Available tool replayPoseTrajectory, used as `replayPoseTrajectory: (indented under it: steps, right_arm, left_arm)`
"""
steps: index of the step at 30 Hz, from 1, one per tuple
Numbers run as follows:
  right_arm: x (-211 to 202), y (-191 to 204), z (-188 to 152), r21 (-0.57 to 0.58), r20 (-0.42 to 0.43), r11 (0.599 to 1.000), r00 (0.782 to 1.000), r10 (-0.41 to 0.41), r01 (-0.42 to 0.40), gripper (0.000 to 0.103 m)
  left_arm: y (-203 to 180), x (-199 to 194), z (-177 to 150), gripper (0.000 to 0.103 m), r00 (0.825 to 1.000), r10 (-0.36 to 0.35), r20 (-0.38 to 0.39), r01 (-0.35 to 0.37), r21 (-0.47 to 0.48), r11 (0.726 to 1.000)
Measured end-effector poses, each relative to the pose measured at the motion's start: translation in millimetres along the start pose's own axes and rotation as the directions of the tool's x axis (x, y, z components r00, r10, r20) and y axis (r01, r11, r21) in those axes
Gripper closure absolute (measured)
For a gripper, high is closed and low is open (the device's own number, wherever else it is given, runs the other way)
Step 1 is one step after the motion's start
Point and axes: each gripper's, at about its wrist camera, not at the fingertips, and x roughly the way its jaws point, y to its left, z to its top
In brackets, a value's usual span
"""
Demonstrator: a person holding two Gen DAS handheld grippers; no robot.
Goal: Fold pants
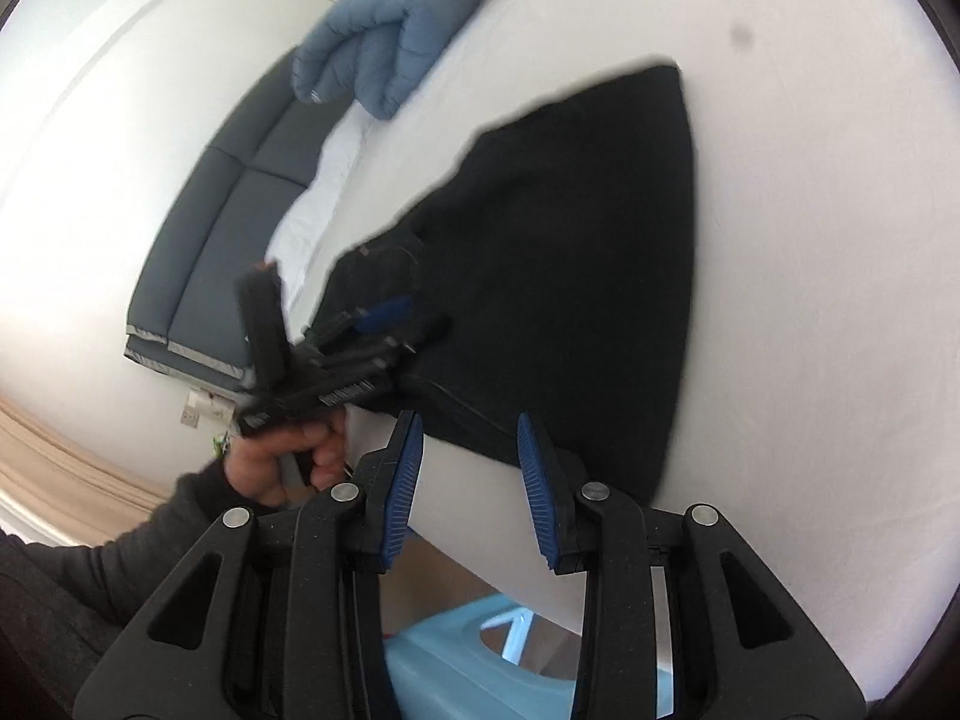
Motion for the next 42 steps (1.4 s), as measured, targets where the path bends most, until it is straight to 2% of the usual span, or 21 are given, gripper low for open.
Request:
replayPoseTrajectory:
  steps: [2, 5, 7, 8, 9, 11, 15, 18, 20, 21, 23, 24, 26, 27, 28, 30, 32, 35, 36, 40, 42]
  right_arm:
    - [4.4, 21.1, 15.8, -0.022, 0.020, 0.999, 1.000, 0.023, -0.023, 0.072]
    - [12.1, 20.6, 29.7, -0.006, 0.026, 0.999, 0.999, 0.035, -0.035, 0.072]
    - [28.2, 7.6, 31.0, 0.049, -0.017, 0.998, 0.999, -0.039, 0.040, 0.070]
    - [47.9, -8.2, 25.9, 0.079, -0.100, 0.985, 0.984, -0.148, 0.156, 0.071]
    - [60.8, -12.0, 22.6, 0.069, -0.115, 0.982, 0.979, -0.169, 0.177, 0.071]
    - [56.3, -4.4, 16.1, 0.011, -0.052, 0.983, 0.982, -0.181, 0.182, 0.071]
    - [52.6, 7.5, 11.5, -0.021, -0.031, 0.970, 0.969, -0.243, 0.243, 0.071]
    - [50.3, 5.1, 12.3, -0.012, -0.027, 0.969, 0.968, -0.249, 0.249, 0.071]
    - [52.7, 5.4, 12.2, -0.020, -0.026, 0.966, 0.966, -0.258, 0.257, 0.071]
    - [52.0, 6.8, 11.9, -0.030, -0.024, 0.964, 0.964, -0.265, 0.264, 0.071]
    - [59.7, 6.7, 12.2, -0.038, -0.019, 0.962, 0.962, -0.272, 0.271, 0.071]
    - [59.7, 7.0, 12.0, -0.040, -0.017, 0.961, 0.961, -0.275, 0.274, 0.071]
    - [66.3, 8.5, 11.9, -0.041, -0.016, 0.960, 0.960, -0.279, 0.278, 0.071]
    - [66.0, 8.6, 12.5, -0.038, -0.017, 0.959, 0.960, -0.281, 0.280, 0.071]
    - [65.5, 7.1, 12.7, -0.037, -0.018, 0.959, 0.959, -0.283, 0.282, 0.071]
    - [65.4, 7.2, 13.4, -0.039, -0.021, 0.957, 0.957, -0.288, 0.287, 0.071]
    - [69.0, 9.6, 12.1, -0.039, -0.020, 0.955, 0.955, -0.295, 0.294, 0.071]
    - [72.2, 11.7, 12.3, -0.038, -0.016, 0.951, 0.951, -0.308, 0.307, 0.071]
    - [72.4, 12.1, 12.4, -0.038, -0.016, 0.950, 0.950, -0.311, 0.310, 0.071]
    - [73.7, 12.9, 13.3, -0.036, -0.019, 0.948, 0.948, -0.317, 0.316, 0.071]
    - [74.3, 13.0, 13.8, -0.032, -0.020, 0.948, 0.948, -0.317, 0.317, 0.071]
  left_arm:
    - [0.5, 0.0, -0.2, 0.031, 1.000, -0.001, 0.003, 0.001, -0.001, 1.000]
    - [1.7, -0.3, -1.1, 0.031, 1.000, -0.004, 0.006, 0.004, -0.004, 1.000]
    - [2.4, -0.7, -1.9, 0.031, 1.000, -0.005, 0.010, 0.005, -0.006, 1.000]
    - [2.4, -0.3, -2.5, 0.031, 1.000, -0.004, 0.011, 0.004, -0.006, 1.000]
    - [2.7, -0.6, -3.2, 0.031, 1.000, -0.004, 0.015, 0.004, -0.007, 1.000]
    - [3.4, -0.9, -4.1, 0.031, 1.000, -0.007, 0.021, 0.007, -0.014, 1.000]
    - [7.3, -2.7, -4.8, 0.031, 0.999, -0.021, 0.035, 0.022, -0.043, 0.999]
    - [15.3, -21.3, -6.9, 0.032, 0.997, -0.030, 0.075, 0.039, -0.119, 0.992]
    - [31.4, -49.6, -19.7, 0.032, 0.984, -0.030, 0.177, 0.075, -0.252, 0.965]
    - [41.7, -64.3, -29.2, 0.032, 0.973, -0.009, 0.231, 0.086, -0.327, 0.941]
    - [71.2, -95.1, -58.6, 0.026, 0.945, 0.054, 0.322, 0.129, -0.519, 0.845]
    - [84.4, -104.4, -72.4, 0.022, 0.935, 0.070, 0.348, 0.161, -0.591, 0.790]
    - [116.1, -119.0, -103.6, 0.021, 0.917, 0.091, 0.388, 0.241, -0.721, 0.650]
    - [128.6, -122.8, -113.8, 0.021, 0.913, 0.099, 0.395, 0.263, -0.756, 0.599]
    - [145.4, -128.0, -126.0, 0.021, 0.907, 0.117, 0.404, 0.284, -0.794, 0.537]
    - [166.3, -133.2, -139.3, 0.019, 0.894, 0.135, 0.428, 0.327, -0.827, 0.457]
    - [184.7, -129.5, -149.7, 0.016, 0.887, 0.125, 0.445, 0.374, -0.850, 0.372]
    - [199.8, -114.2, -158.5, 0.016, 0.883, 0.085, 0.462, 0.424, -0.863, 0.275]
    - [201.9, -109.8, -160.4, 0.016, 0.882, 0.076, 0.465, 0.433, -0.865, 0.254]
    - [204.6, -89.7, -165.7, 0.016, 0.887, 0.045, 0.460, 0.444, -0.875, 0.194]
    - [209.0, -84.4, -169.4, 0.016, 0.881, 0.047, 0.471, 0.458, -0.873, 0.170]
